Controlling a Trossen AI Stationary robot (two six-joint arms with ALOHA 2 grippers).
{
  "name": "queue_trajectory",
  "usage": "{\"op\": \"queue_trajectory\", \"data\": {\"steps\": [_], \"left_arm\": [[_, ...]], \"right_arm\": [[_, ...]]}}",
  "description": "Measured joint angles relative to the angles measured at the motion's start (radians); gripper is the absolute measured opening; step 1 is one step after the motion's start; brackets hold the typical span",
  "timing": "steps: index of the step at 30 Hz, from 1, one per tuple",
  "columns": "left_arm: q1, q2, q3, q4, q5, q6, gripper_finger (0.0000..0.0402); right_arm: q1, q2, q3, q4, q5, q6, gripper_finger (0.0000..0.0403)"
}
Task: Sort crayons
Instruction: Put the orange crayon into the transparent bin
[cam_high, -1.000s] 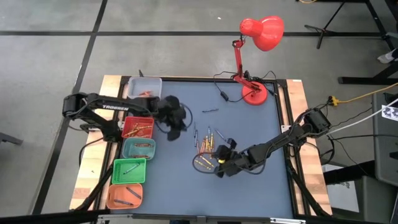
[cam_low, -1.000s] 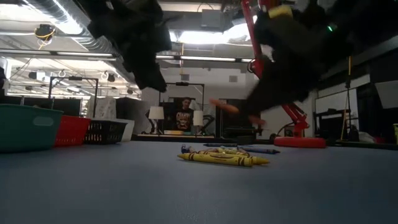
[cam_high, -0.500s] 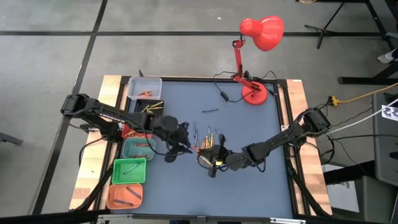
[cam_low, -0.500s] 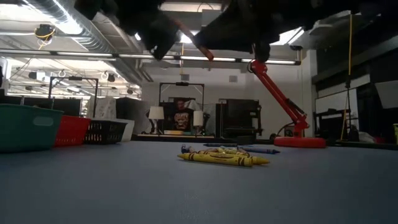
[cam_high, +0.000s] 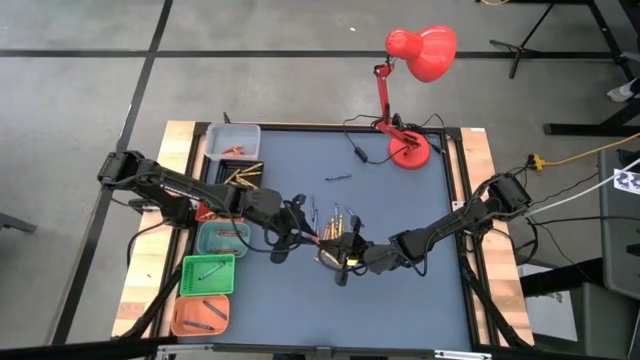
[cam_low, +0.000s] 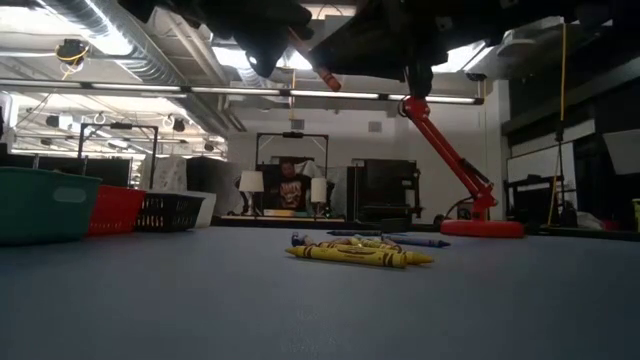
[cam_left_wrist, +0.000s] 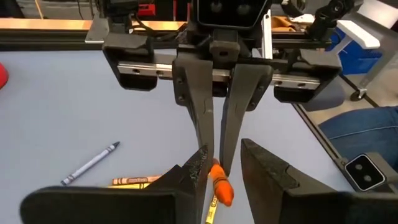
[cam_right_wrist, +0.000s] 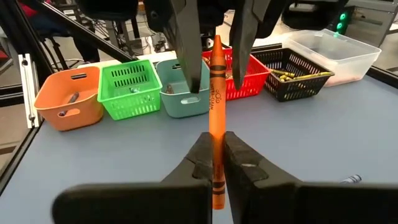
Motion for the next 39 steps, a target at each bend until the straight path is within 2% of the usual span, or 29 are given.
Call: {"op": "queue_trajectory", "data": {"steps": [29,32,39], "left_arm": [[0.0,0.0,0.0,-0.01,0.0,-0.004,0.0079],[0.0,0.0,0.0,-0.01,0.0,-0.004,0.0067],[0.0,0.0,0.0,-0.01,-0.003,-0.003,0.0012]], "right_arm": [[0.0,0.0,0.0,0.049,0.011,-0.008,0.0015],[0.0,0.0,0.0,0.049,0.011,-0.008,0.0015],[0.0,0.0,0.0,0.048,0.011,-0.008,0.0015]]}}
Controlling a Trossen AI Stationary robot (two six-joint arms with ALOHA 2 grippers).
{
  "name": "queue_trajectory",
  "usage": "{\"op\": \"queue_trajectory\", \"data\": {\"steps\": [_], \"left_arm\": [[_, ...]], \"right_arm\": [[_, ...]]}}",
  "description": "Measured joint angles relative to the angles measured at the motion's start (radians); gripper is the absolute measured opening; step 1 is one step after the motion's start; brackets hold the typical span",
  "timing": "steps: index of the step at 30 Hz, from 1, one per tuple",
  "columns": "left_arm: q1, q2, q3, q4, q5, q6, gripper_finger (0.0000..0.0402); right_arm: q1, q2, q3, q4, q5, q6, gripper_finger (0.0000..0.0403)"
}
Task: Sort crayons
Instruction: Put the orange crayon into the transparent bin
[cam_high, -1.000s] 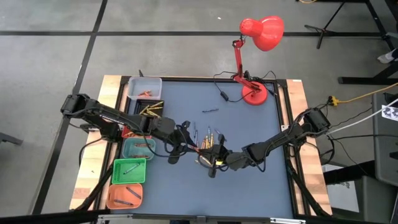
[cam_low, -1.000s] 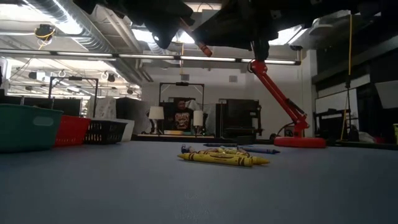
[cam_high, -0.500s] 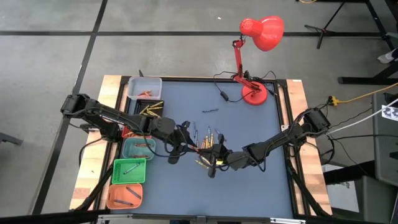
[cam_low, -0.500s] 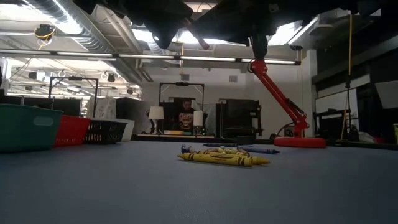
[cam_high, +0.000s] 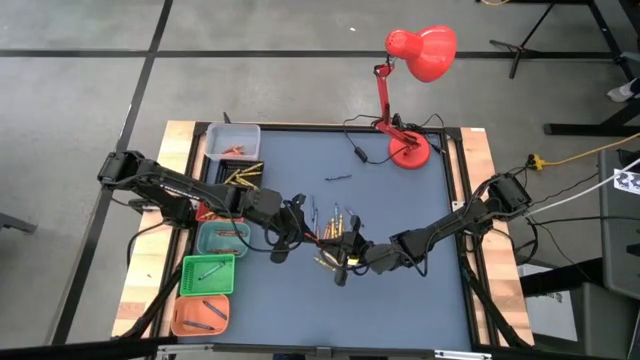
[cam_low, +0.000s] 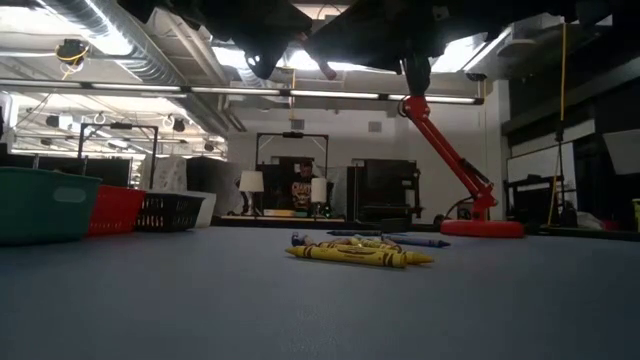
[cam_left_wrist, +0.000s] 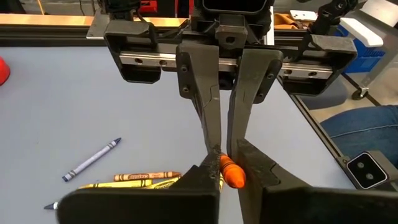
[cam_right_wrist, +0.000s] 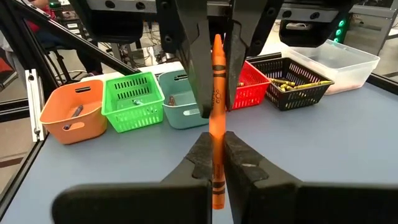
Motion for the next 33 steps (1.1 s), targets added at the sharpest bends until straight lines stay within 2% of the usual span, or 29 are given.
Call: {"op": "queue_trajectory", "data": {"steps": [10,18,22,26,33], "left_arm": [[0.001,0.0,0.0,0.0,-0.005,0.0,0.0012],[0.002,0.0,0.0,0.0,-0.006,-0.022,0.0013],[0.019,-0.002,0.0,0.0,0.005,-0.07,0.0013],[0.055,-0.008,-0.001,-0.02,0.034,-0.097,0.0013],[0.136,-0.038,-0.002,-0.182,0.055,-0.11,0.0013]], "right_arm": [[0.0,0.0,0.0,-0.002,-0.001,0.0,0.0021],[0.0,0.0,0.0,-0.003,-0.007,0.0,0.0106],[0.0,0.0,0.0,-0.012,-0.008,0.0,0.0133],[0.0,0.0,0.0,-0.055,-0.007,0.0,0.0142],[0.0,0.0,0.001,-0.192,-0.008,0.052,0.0143]]}}
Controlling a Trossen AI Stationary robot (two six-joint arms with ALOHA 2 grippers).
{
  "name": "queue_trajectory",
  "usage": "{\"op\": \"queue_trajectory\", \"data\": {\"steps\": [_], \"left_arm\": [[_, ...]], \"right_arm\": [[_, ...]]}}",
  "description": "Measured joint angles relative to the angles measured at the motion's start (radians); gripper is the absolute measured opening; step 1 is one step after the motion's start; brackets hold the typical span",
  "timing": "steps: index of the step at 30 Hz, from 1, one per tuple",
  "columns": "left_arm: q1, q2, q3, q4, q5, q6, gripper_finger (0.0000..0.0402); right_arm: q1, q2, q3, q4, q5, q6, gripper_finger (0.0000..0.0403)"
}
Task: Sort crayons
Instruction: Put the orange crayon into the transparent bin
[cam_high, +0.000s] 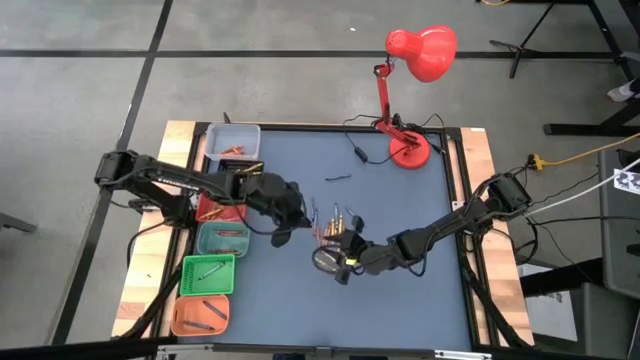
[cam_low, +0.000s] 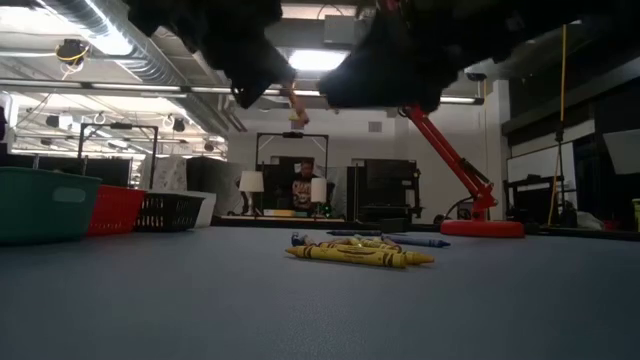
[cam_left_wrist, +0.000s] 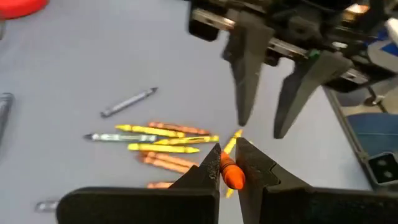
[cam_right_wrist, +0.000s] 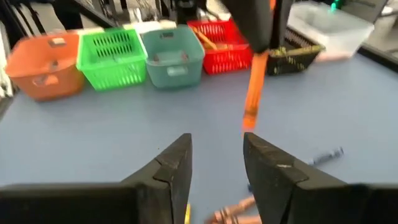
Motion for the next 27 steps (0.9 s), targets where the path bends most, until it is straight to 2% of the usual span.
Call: {"op": "queue_trajectory", "data": {"steps": [4,8,15,27], "left_arm": [[0.053,-0.006,0.0,-0.094,-0.008,0.001,0.0013],[0.115,-0.008,0.001,-0.206,-0.121,0.026,0.0013],[0.251,-0.008,0.001,-0.381,-0.452,0.035,0.0013],[0.488,-0.008,0.001,-0.388,-0.912,0.033,0.0013]], "right_arm": [[0.0,0.0,0.0,-0.105,0.0,0.068,0.0143],[0.0,0.0,0.0,-0.211,0.0,0.146,0.0143],[0.0,0.0,0.0,-0.294,0.0,0.208,0.0143],[0.0,0.0,0.0,-0.292,0.0,0.208,0.0143]]}}
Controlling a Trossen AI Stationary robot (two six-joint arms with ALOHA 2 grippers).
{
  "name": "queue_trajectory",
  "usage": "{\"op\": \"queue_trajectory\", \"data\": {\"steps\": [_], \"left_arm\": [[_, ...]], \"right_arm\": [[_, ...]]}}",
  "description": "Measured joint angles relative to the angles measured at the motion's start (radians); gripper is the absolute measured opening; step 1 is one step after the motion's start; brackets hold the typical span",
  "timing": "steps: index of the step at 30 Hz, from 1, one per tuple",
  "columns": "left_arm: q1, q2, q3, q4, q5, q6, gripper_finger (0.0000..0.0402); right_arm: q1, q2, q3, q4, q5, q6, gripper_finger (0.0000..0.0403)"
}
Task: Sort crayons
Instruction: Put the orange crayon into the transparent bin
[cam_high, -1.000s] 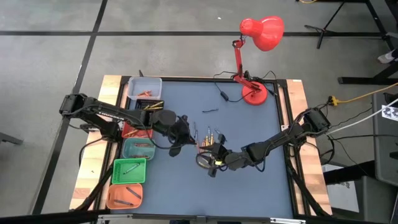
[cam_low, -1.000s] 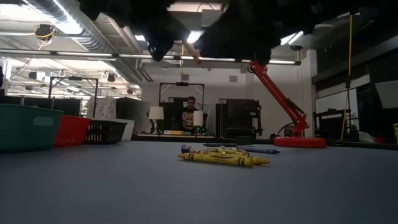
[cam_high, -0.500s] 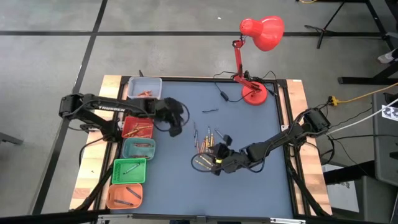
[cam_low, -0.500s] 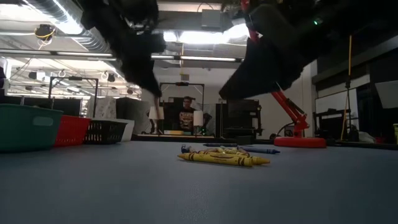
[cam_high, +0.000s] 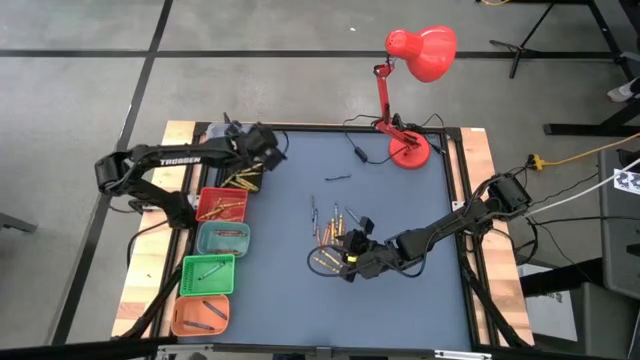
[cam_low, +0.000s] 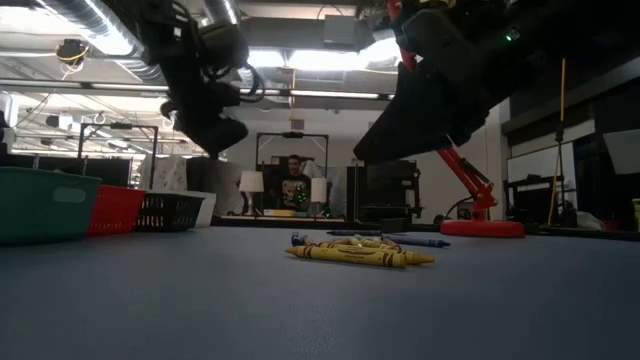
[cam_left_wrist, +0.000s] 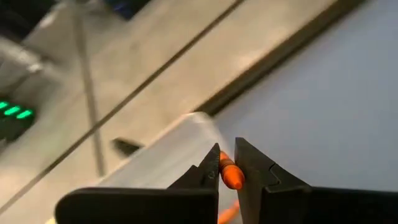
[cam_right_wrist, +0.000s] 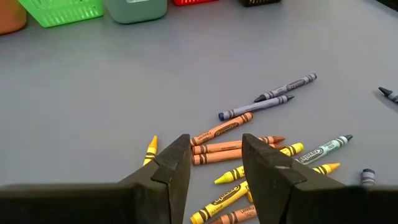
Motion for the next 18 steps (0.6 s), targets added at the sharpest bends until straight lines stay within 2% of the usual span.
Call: {"op": "queue_trajectory", "data": {"steps": [6,13,18], "left_arm": [[0.122,0.0,0.0,-0.068,-0.028,-0.002,0.0013],[0.206,0.0,0.0,-0.089,0.032,-0.002,0.0016],[0.236,0.0,0.0,-0.088,0.074,-0.007,0.0044]], "right_arm": [[0.0,0.0,0.0,-0.028,0.0,0.0,0.0143],[0.0,0.0,0.0,-0.051,0.004,0.0,0.0143],[0.0,0.0,0.0,-0.051,0.005,0.0,0.0143]]}}
